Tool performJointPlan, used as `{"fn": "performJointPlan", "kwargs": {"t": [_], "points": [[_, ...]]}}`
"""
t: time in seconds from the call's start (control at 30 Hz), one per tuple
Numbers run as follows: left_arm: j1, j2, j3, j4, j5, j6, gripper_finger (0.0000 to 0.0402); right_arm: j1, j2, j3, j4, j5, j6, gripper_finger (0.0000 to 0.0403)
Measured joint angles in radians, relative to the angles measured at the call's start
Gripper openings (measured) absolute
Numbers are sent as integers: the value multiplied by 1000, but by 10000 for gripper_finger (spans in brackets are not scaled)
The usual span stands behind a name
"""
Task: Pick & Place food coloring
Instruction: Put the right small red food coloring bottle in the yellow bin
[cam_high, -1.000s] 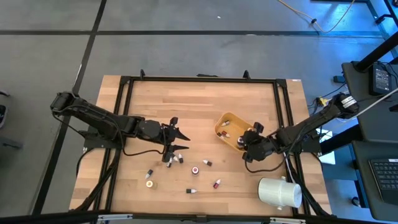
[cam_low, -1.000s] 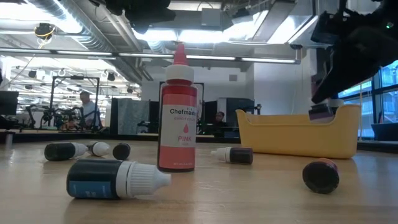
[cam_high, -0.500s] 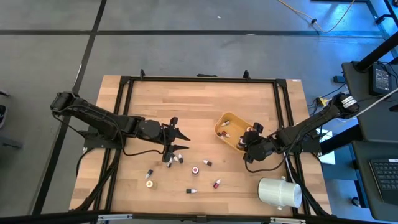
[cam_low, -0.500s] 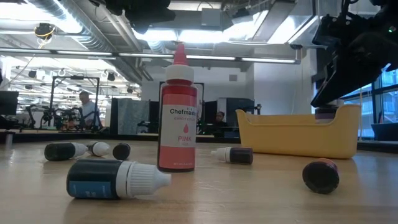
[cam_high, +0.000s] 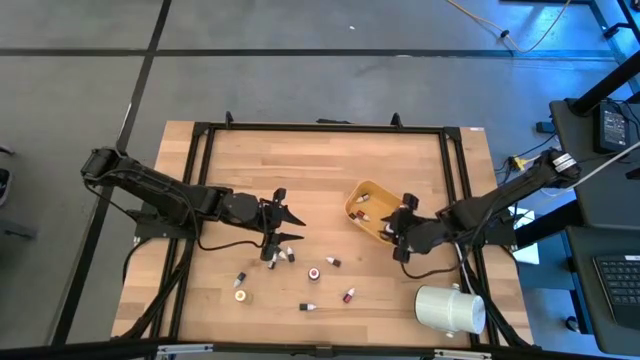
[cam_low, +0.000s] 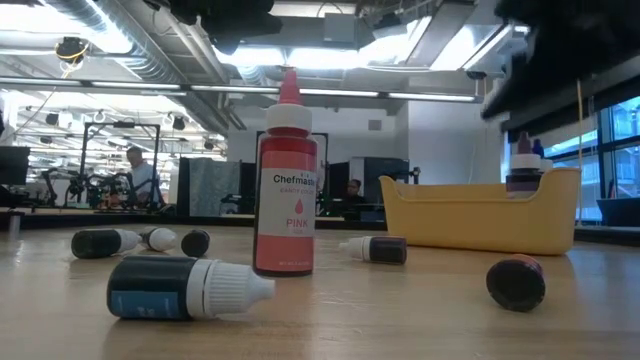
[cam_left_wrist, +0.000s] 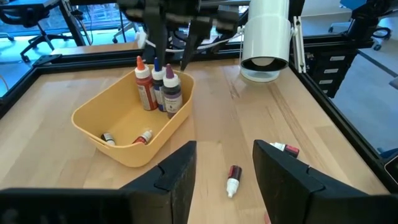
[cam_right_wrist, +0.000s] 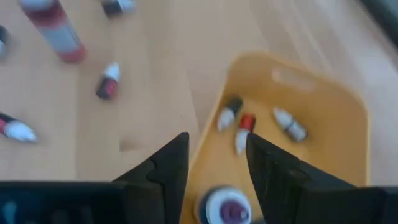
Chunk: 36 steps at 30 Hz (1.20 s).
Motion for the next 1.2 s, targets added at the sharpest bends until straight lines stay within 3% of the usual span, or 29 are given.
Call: {"fn": "performJointPlan", "kwargs": {"t": [0.3, 0.53, 0.7, 1.03, 1.2], "points": [[0, 0, 0, -1, -2, 19, 149, -7, 73, 49, 247, -50, -204, 160], [0, 0, 0, -2, -46, -14, 154, -71, 181, 49, 436, -250, -239, 161], [0, 0, 0, -7, -49, -18, 150, -99, 311, 59, 522, -337, -280, 161], [0, 0, 0, -9, -49, -22, 154, -100, 606, 353, 200, -379, -281, 161], [0, 0, 0, -25, -49, -22, 150, -100, 724, 457, 120, -382, -245, 161]]}}
